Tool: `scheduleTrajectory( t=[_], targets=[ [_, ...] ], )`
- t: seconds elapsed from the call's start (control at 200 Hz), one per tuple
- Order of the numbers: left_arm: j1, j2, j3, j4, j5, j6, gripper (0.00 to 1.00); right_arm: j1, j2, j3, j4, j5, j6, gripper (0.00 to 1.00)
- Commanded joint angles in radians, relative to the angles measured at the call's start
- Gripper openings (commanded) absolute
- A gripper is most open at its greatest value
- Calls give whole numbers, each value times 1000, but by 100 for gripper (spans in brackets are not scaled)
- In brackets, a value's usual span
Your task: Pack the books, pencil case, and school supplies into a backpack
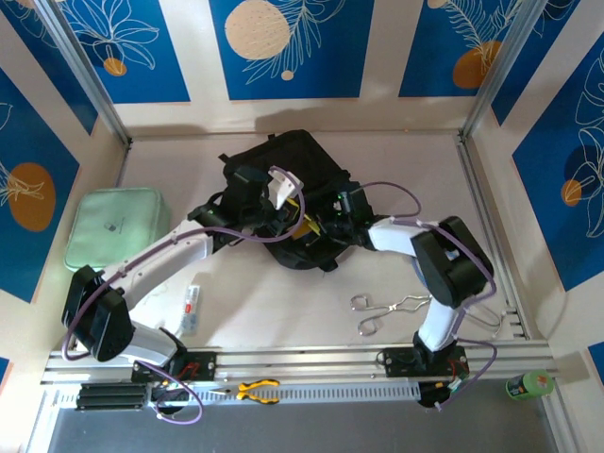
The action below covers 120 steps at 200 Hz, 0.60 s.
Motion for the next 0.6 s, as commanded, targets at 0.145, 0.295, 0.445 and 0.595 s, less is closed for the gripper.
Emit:
scheduleTrajectory(
  t=[0.145,0.295,0.445,0.595],
  targets=[
    [-1,-28,-22,44,88,-16,10,13,-318,-103,-443,248,-20,49],
    [-1,1,-20,46,121,-45,23,12,-456,-64,-711,360,-32,53],
    [-1,36,-39,80,143,-125,55,22,-580,-15,-906,488,-42,58],
    [26,34,-48,90,125,-240,74,24,-645,19,-927,539,-105,64]
  ],
)
